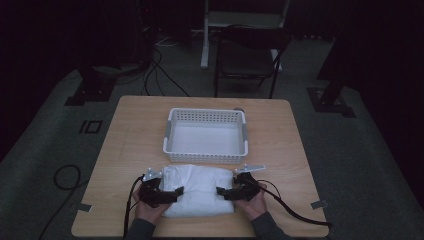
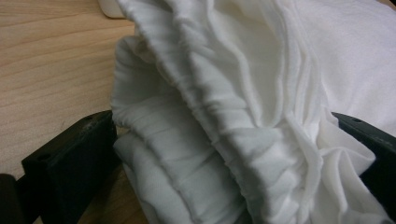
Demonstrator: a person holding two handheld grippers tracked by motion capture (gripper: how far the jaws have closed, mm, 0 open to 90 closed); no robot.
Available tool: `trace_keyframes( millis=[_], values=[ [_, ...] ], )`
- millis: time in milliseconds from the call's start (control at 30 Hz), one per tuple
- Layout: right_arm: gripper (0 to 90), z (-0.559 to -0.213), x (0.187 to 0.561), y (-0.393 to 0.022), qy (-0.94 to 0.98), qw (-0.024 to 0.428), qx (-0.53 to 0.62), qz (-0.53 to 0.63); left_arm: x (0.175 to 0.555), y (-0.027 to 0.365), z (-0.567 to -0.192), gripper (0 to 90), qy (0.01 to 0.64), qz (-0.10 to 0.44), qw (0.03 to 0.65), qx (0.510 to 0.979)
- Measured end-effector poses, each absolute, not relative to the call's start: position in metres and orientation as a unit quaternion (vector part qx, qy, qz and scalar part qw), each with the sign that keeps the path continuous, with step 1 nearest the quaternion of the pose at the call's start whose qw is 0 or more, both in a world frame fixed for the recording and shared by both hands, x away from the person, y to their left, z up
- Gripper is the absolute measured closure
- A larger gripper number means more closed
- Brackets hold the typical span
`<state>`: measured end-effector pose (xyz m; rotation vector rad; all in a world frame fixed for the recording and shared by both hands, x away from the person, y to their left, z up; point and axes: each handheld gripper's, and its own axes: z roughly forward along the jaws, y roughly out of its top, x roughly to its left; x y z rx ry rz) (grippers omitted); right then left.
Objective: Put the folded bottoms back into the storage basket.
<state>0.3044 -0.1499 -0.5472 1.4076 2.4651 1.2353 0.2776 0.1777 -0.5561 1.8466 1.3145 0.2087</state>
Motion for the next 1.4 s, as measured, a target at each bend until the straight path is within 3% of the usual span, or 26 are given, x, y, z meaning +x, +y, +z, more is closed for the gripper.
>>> trace_keyframes(
  millis=[233,467,867,1033,1100,1233,1400],
  values=[
    [11.4,-0.549,0.307,-0.149,0.795,0.013,0.451,0.405,0.279,0.177,-0.556,0.0,0.518,0.079,0.419,0.742],
    [22.0,-0.55,0.31,-0.149,0.793,-0.016,0.444,0.417,0.281,0.176,-0.554,2.0,0.512,0.066,0.419,0.747],
    [40.1,-0.552,0.317,-0.149,0.789,-0.052,0.438,0.428,0.283,0.177,-0.555,30.5,0.507,0.013,0.446,0.738],
    [45.7,-0.552,0.319,-0.149,0.788,-0.063,0.438,0.427,0.283,0.176,-0.555,39.6,0.506,0.012,0.45,0.736],
    [52.4,-0.552,0.319,-0.15,0.786,-0.06,0.439,0.431,0.282,0.176,-0.553,43.0,0.505,0.016,0.449,0.736],
    [61.0,-0.55,0.317,-0.149,0.782,-0.049,0.442,0.437,0.283,0.175,-0.552,46.2,0.505,0.023,0.447,0.738],
    [64.4,-0.549,0.318,-0.149,0.778,-0.036,0.447,0.441,0.288,0.172,-0.551,48.5,0.504,0.031,0.444,0.74]
  ],
)
